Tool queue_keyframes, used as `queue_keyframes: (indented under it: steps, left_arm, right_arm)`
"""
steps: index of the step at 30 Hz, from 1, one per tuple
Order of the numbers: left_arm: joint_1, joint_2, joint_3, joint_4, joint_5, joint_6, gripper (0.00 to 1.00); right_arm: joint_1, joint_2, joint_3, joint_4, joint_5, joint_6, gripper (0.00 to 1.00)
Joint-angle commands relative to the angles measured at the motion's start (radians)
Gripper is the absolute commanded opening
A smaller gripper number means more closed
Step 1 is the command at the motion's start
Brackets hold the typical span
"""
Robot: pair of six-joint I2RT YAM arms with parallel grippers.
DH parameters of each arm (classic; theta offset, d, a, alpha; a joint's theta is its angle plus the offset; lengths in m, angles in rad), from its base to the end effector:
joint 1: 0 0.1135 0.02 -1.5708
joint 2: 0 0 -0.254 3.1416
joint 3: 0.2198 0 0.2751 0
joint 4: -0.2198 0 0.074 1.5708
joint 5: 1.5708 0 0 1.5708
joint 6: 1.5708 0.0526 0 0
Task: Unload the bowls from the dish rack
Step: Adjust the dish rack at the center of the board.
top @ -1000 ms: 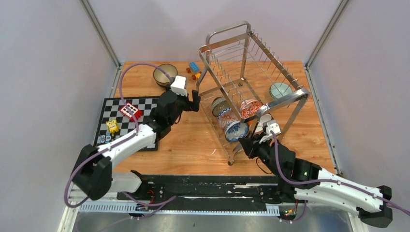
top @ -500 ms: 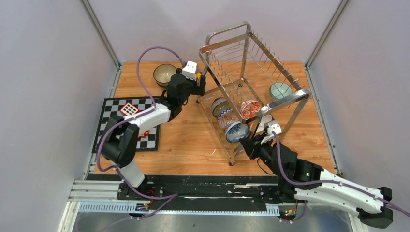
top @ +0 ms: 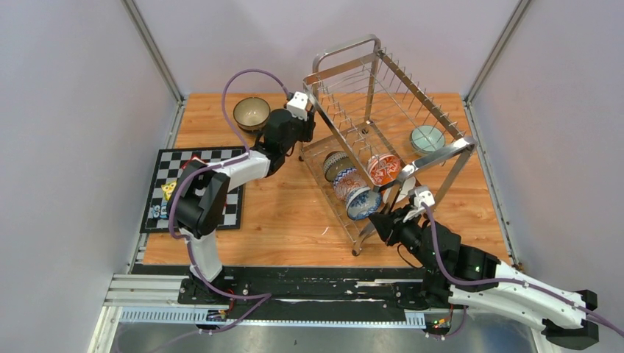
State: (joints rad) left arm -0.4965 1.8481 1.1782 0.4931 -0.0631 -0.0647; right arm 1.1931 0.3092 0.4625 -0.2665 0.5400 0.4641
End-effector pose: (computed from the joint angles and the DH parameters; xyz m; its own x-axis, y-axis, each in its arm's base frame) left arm 0.4076 -0.2170 0.2159 -0.1815 0.0250 -0.9831 0.4100 0.9106 -0.0526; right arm 0.0814 0.1318 0.2776 -0.3098 0.2602 -0.9145 -0.5258 0.7545 0.3928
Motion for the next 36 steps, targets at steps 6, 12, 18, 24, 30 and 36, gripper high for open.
queue_keyframes:
  steps: [6, 12, 18, 24, 30, 36]
  left_arm:
    - [0.003, 0.028, -0.020, 0.080, 0.047, -0.007, 0.20]
    - [0.004, -0.035, -0.084, 0.100, 0.009, 0.016, 0.00]
    - [0.015, -0.153, -0.194, 0.121, -0.049, 0.015, 0.00]
    - [0.030, -0.303, -0.315, 0.145, -0.140, -0.017, 0.00]
    - [0.032, -0.442, -0.422, 0.123, -0.197, -0.066, 0.00]
    - [0.032, -0.571, -0.514, 0.073, -0.163, -0.146, 0.00]
  right_arm:
    - [-0.003, 0.013, 0.008, -0.142, -0.022, -0.071, 0.03]
    - [-0.003, 0.050, 0.018, -0.125, -0.023, -0.081, 0.03]
    - [-0.003, 0.079, 0.013, -0.091, -0.009, -0.089, 0.03]
    - [-0.003, 0.131, 0.009, -0.042, 0.007, -0.107, 0.03]
    - [-0.003, 0.177, 0.010, 0.014, 0.041, -0.130, 0.03]
    - [-0.003, 0.203, 0.022, 0.027, 0.125, -0.108, 0.03]
